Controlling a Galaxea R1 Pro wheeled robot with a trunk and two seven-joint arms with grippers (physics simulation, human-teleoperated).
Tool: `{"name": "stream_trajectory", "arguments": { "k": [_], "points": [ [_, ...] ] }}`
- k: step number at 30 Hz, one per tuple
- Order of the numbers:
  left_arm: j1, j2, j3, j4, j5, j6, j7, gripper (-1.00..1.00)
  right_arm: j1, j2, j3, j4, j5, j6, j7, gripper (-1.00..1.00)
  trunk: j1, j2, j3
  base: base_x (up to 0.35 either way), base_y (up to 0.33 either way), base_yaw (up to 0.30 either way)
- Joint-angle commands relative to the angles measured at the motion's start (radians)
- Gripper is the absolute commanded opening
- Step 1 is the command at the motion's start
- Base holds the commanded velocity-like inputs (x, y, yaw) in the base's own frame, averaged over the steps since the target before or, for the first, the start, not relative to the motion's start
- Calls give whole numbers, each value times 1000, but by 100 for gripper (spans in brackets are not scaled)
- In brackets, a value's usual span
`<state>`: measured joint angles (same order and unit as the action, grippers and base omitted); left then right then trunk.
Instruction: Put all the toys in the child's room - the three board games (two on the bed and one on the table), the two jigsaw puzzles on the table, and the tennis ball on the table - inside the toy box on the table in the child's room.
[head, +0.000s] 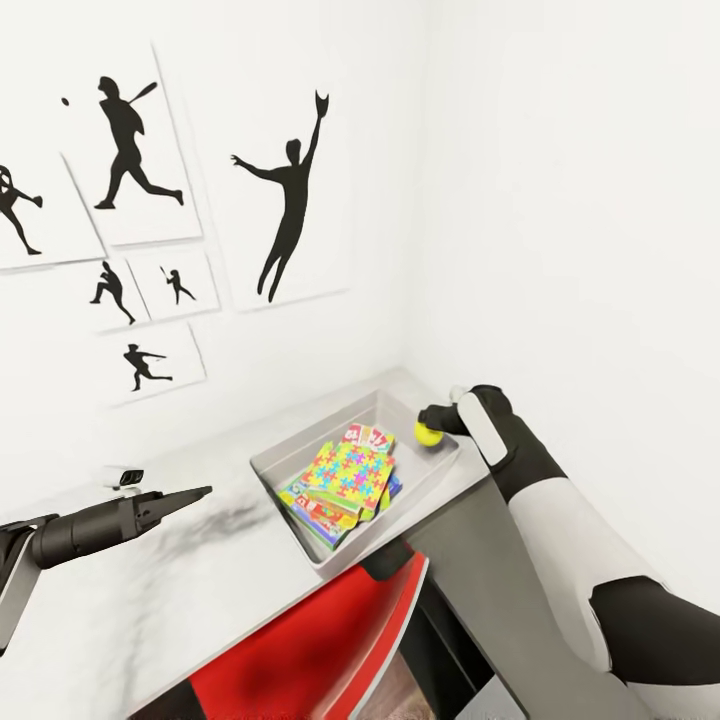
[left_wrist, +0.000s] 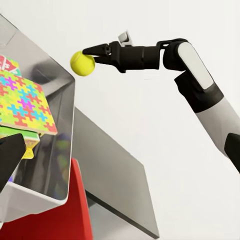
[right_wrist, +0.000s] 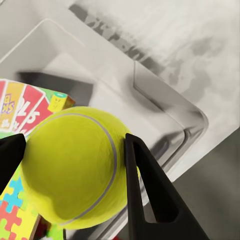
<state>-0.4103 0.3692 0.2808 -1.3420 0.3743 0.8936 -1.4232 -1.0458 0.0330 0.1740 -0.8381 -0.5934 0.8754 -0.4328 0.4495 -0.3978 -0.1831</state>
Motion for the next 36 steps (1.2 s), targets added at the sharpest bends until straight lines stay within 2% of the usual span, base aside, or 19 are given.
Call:
{"name": "stream_trajectory", "arguments": {
  "k": [1, 36],
  "points": [
    [-1, 0, 0, 0, 2, 10, -3, 100, -3, -1, 2, -1, -11, 1, -11, -100, 1, -2, -4, 0, 0, 0],
    [-1, 4, 0, 0, 4, 9, -10, 100, -11, -1, 1, -3, -11, 10, -6, -100, 1, -2, -61, 0, 0, 0]
  ]
}}
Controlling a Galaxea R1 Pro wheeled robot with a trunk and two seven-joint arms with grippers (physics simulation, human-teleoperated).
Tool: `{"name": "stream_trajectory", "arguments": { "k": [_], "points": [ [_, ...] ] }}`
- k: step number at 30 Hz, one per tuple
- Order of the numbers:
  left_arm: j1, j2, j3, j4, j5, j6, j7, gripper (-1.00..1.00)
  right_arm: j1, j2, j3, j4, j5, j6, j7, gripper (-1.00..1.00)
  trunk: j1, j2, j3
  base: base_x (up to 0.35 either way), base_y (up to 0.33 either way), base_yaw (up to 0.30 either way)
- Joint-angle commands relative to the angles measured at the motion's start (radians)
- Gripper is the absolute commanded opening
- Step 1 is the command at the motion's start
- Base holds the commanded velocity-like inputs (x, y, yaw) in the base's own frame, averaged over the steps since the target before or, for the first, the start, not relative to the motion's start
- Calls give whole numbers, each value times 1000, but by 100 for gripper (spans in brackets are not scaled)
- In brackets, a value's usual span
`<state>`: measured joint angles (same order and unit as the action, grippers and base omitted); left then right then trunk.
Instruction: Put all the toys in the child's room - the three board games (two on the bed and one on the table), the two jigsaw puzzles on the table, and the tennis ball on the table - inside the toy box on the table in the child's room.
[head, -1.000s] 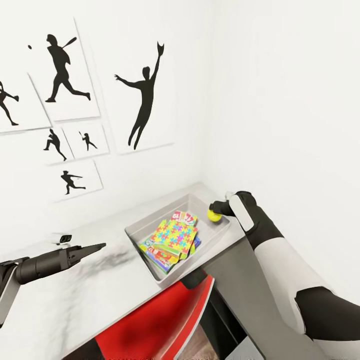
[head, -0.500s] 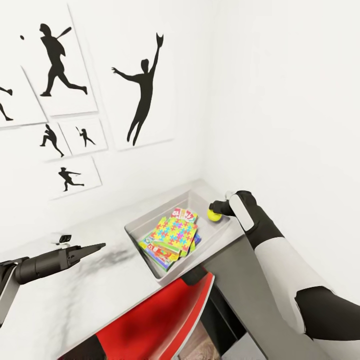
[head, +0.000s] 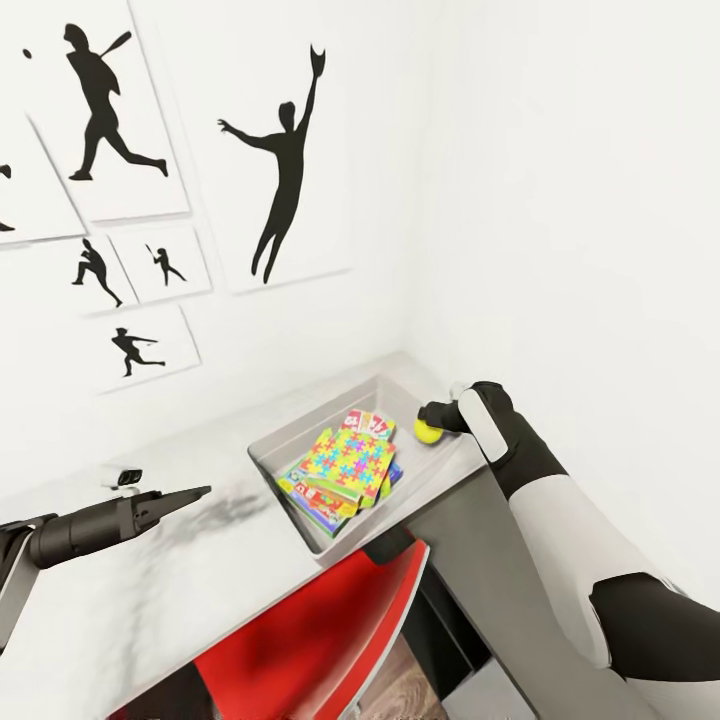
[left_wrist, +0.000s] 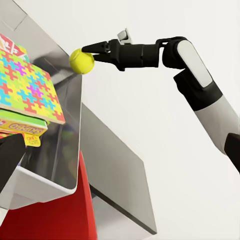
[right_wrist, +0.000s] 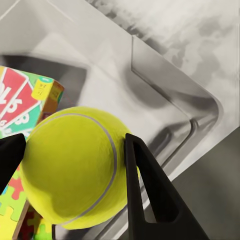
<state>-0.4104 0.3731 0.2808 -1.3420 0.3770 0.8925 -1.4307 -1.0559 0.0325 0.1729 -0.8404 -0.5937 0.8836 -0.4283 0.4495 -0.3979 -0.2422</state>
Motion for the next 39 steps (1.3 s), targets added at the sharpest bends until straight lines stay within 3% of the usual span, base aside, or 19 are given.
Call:
{"name": "stream_trajectory", "arguments": {
  "k": [1, 11, 19, 27, 39],
  "points": [
    [-1, 0, 0, 0, 2, 10, -3, 100, -1, 0, 2, -1, -11, 1, -11, -100, 1, -2, -4, 0, 0, 0],
    [-1, 0, 30, 0, 3, 11, -5, 100, -2, 3, 1, -8, -12, 4, -13, -100, 1, -2, -20, 0, 0, 0],
    [-1, -1, 34, 0, 3, 11, -5, 100, -26, 10, 0, -27, -11, 37, -15, -100, 1, -2, -32, 0, 0, 0],
    [-1, -2, 34, 0, 3, 10, -5, 100, -71, 11, -1, -35, -13, 78, -15, -100, 1, -2, -34, 0, 0, 0],
    [-1, -3, 34, 0, 3, 11, -5, 100, -78, 4, -1, -32, -14, 101, -15, -100, 1, -2, -34, 0, 0, 0]
  ]
}}
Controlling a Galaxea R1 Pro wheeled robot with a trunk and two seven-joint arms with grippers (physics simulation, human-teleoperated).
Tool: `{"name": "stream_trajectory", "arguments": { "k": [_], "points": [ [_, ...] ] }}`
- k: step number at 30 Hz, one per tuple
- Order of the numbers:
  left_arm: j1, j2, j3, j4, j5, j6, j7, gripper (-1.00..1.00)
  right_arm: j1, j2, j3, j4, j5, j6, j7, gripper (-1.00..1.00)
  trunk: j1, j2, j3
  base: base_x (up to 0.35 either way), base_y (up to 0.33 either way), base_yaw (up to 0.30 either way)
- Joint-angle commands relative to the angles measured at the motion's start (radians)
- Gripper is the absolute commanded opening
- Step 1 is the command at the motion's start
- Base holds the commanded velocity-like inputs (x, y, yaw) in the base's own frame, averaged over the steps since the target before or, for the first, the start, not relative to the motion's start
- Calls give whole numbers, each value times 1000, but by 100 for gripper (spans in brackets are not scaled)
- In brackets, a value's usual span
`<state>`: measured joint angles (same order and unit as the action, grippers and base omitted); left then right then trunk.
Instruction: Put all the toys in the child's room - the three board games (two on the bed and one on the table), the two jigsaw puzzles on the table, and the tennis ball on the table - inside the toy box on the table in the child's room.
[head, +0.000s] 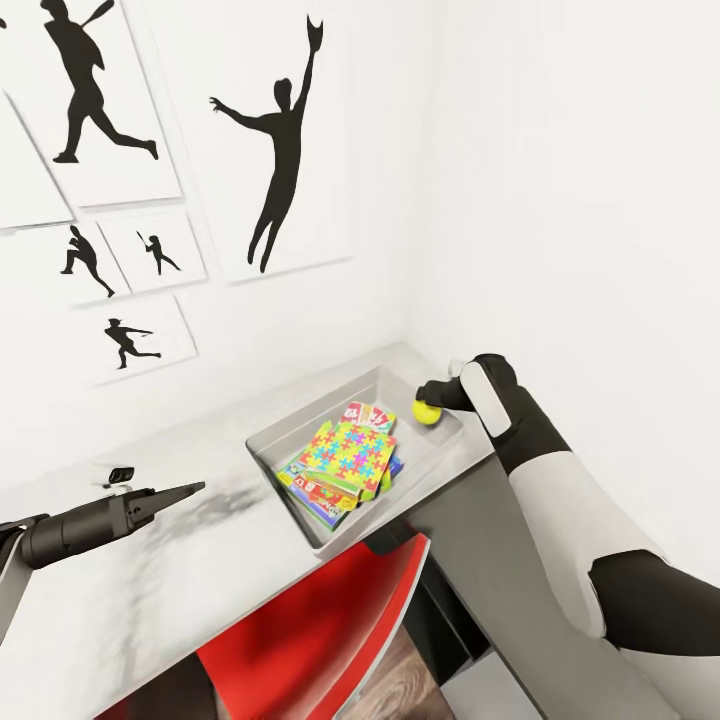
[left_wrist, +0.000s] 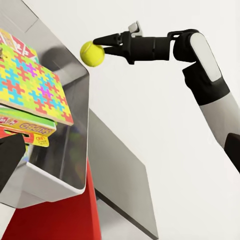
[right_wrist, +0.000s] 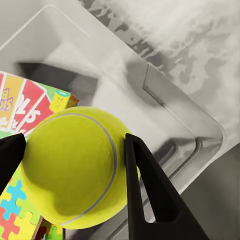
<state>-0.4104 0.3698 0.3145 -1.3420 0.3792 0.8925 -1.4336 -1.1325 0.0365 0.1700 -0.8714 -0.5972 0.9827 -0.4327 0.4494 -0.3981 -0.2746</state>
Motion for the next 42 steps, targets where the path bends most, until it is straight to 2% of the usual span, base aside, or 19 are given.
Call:
{"name": "stream_trajectory", "arguments": {
  "k": [1, 6, 7, 22, 29, 31, 34, 39, 41, 42],
  "points": [
    [-1, 0, 0, 0, 1, 11, -2, 100, -1, 0, 2, 0, -10, 2, -11, -100, 1, -2, -2, 0, 0, 0],
    [-1, 0, 0, 0, 1, 10, -2, 100, -1, 0, 2, 3, -10, 2, -11, -100, 1, -2, -2, 0, 0, 0],
    [-1, -1, 0, 0, 1, 10, -2, 100, -1, 1, 2, 4, -10, 2, -11, 100, 1, -2, -2, 0, 0, 0],
    [-1, 1, 1, 0, 1, 11, -4, 100, 1, 0, 2, 1, -19, 3, -8, 100, 1, -2, -2, -6, 0, 0],
    [-1, 3, 1, 0, 1, 11, -5, 100, 7, 0, 1, -9, -22, 5, -6, 100, 1, -2, 1, -248, 0, 0],
    [-1, 3, 1, 0, 1, 11, -5, 100, 12, -2, 0, -40, -23, 6, -5, 100, 1, -2, 4, -306, 0, 0],
    [-1, 3, 2, 0, 2, 11, -6, 100, 29, -3, -13, -149, -26, 25, -4, 100, 1, -2, 9, -179, 0, 0],
    [-1, 4, 2, 0, 2, 11, -7, 100, 100, -3, -74, -359, -37, 64, -2, 100, 1, -2, 16, -36, 0, 0],
    [-1, 4, 2, 0, 3, 11, -7, 100, 139, -4, -96, -425, -71, 64, -2, 100, 1, -2, 20, -6, 0, 0],
    [-1, 4, 2, 0, 3, 11, -7, 100, 164, -5, -103, -457, -102, 64, -2, 100, 1, -2, 21, -3, 0, 0]
  ]
}}
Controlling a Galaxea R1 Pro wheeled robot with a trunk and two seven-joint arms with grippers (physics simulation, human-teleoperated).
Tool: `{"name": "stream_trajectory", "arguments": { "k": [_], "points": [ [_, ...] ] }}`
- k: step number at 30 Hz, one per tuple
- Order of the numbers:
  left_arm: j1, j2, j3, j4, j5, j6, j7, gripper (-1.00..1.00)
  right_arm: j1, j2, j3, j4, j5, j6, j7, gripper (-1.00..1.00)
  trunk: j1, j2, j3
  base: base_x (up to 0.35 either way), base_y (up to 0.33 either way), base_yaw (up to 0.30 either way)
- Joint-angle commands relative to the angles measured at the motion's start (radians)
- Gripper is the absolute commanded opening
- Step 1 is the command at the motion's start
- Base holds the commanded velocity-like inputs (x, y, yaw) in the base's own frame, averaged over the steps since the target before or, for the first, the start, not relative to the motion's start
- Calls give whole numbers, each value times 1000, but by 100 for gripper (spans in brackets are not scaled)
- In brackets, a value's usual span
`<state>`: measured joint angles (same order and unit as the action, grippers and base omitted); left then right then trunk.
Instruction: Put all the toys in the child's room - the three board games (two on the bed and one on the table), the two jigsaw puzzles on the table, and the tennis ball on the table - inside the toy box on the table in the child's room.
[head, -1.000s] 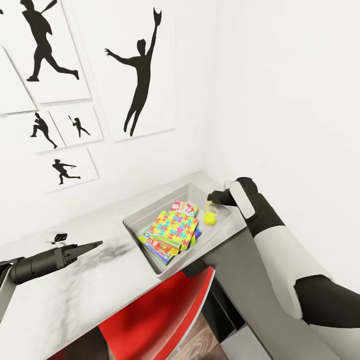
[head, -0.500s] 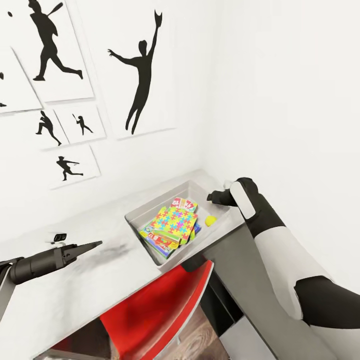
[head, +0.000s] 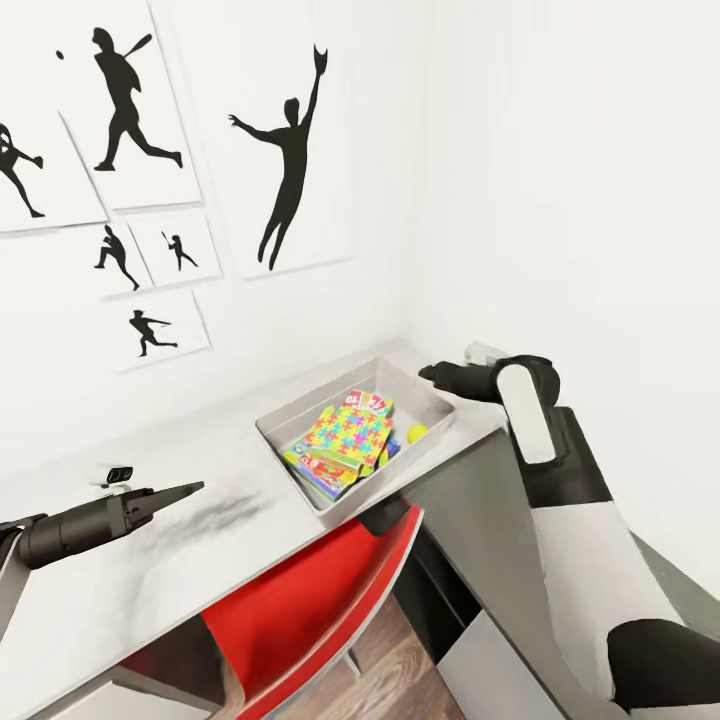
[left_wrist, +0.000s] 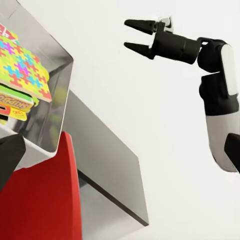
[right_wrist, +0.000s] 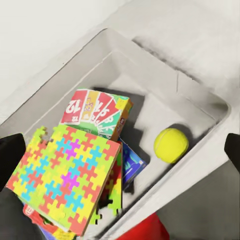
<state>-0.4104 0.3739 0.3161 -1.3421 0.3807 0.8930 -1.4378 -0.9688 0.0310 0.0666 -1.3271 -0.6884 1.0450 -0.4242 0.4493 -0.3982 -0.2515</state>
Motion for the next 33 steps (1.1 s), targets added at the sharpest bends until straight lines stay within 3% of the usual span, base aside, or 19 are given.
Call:
{"name": "stream_trajectory", "arguments": {
  "k": [1, 2, 5, 7, 9, 11, 13, 14, 17, 20, 23, 25, 30, 33],
  "points": [
    [-1, 0, 0, 0, 1, 10, -3, 100, 29, -4, -5, -37, -48, 2, -11, 100, 1, -2, 0, -2, 0, 0],
    [-1, 0, 1, 0, 1, 10, -3, 100, 45, -9, -8, -56, -69, 2, -11, 100, 1, -2, 1, -2, 0, 0],
    [-1, 0, 23, 0, 1, 10, -3, 100, 171, -67, -29, -181, -222, 2, -9, 100, 1, -2, 6, 0, 0, 0],
    [-1, 1, 42, 0, 2, 10, -4, 100, 285, -113, -71, -228, -357, 2, 4, 100, 1, -2, 9, 0, 0, 0],
    [-1, 1, 51, 0, 2, 10, -8, 100, 394, -136, -133, -247, -468, 2, 49, 100, 1, -2, 13, 0, 0, 0],
    [-1, 2, 54, 0, 3, 10, -22, 100, 485, -146, -208, -255, -522, 2, 139, 100, 1, -2, 16, 0, 0, 0],
    [-1, 1, 56, 0, 2, 10, -35, 100, 580, -149, -286, -257, -543, -12, 269, 100, 1, -2, 19, 0, 0, -17],
    [-1, 1, 56, 0, 2, 10, -39, 100, 626, -150, -315, -257, -548, -33, 342, 100, 1, -2, 21, 0, 0, -60],
    [-1, 2, 56, 0, 1, 10, -45, 100, 719, -152, -349, -257, -548, -113, 509, 100, 1, -2, 25, 0, 0, -86],
    [0, 1, 57, -3, 2, 10, -47, 100, 777, -153, -360, -256, -479, -195, 645, 100, 1, -2, 30, 0, 0, -111],
    [1, 1, 56, -4, 2, 10, -47, 100, 793, -153, -366, -252, -366, -221, 756, 100, 1, -2, 35, 0, 0, -123],
    [1, 1, 56, -5, 2, 10, -48, 100, 796, -154, -371, -250, -328, -227, 840, 100, 1, -2, 38, 0, 0, -137],
    [2, 3, 57, -7, 2, 12, -54, 100, 799, -152, -406, -201, -305, -233, 995, 100, 1, -2, 45, 0, 0, -144],
    [4, 2, 55, -8, -1, 12, -65, 100, 800, -148, -420, -149, -298, -246, 1035, 100, 1, -2, 50, 0, 0, -147]
  ]
}}
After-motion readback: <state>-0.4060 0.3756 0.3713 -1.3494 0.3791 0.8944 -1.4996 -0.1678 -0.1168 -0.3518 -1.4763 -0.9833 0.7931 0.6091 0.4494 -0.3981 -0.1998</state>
